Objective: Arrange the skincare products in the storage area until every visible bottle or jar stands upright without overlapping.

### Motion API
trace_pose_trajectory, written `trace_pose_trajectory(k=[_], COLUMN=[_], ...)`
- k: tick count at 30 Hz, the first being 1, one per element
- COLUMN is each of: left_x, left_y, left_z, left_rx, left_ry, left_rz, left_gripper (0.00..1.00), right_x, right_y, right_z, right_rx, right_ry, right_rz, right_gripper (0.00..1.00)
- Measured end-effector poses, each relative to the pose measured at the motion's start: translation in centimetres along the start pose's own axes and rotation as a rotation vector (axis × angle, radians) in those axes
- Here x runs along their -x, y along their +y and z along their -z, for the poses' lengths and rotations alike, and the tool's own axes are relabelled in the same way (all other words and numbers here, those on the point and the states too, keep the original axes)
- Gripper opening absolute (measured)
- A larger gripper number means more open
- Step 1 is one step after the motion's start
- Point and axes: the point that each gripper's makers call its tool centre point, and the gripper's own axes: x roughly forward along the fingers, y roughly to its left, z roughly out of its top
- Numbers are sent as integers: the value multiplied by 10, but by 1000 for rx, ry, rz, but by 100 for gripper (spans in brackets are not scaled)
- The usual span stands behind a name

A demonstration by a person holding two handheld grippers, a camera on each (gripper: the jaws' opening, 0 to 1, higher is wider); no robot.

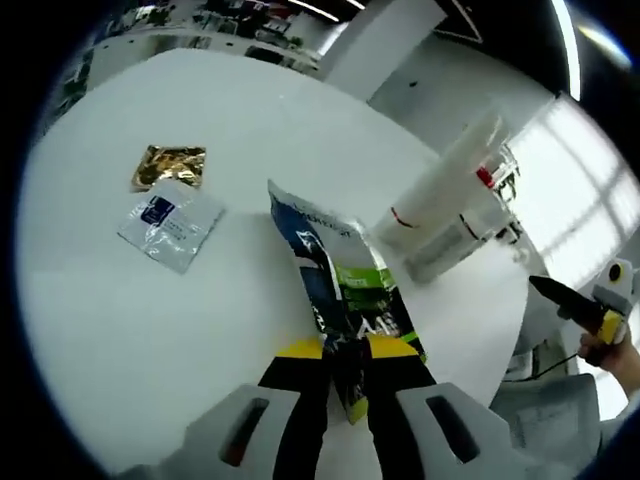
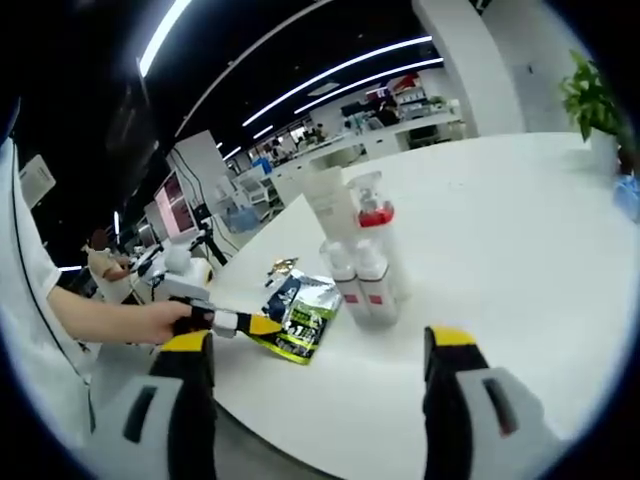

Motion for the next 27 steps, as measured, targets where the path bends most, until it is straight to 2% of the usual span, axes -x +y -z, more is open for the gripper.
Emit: trace_pose_trajectory(k=[3, 7, 10, 12, 15, 21, 23, 27], left_x=[1, 4, 7, 8, 12, 6, 1, -7], left_y=[-2, 1, 1, 3, 5, -8, -12, -11], left_z=[0, 0, 1, -2, -10, -16, -13, -4], left_rx=[-56, -187, -235, -272, -352, -537, -554, -574], left_ry=[9, 34, 53, 53, 42, 48, 57, 87], left_rz=[-3, -49, -72, -90, -122, -91, -75, -81], left_gripper=[14, 21, 28, 35, 37, 41, 42, 43], right_x=[0, 0, 1, 1, 2, 3, 3, 4], right_y=[0, 0, -1, -1, -1, -2, -2, -3], right_z=[0, 1, 1, 1, 1, 2, 2, 1], right_rx=[-2, -4, -4, -4, -3, -6, -6, -6], right_ry=[-1, -1, -1, -3, -3, -3, -4, -5], right_rz=[1, 0, 1, 1, 3, 8, 9, 12], right_gripper=[87, 86, 86, 86, 86, 86, 86, 86])
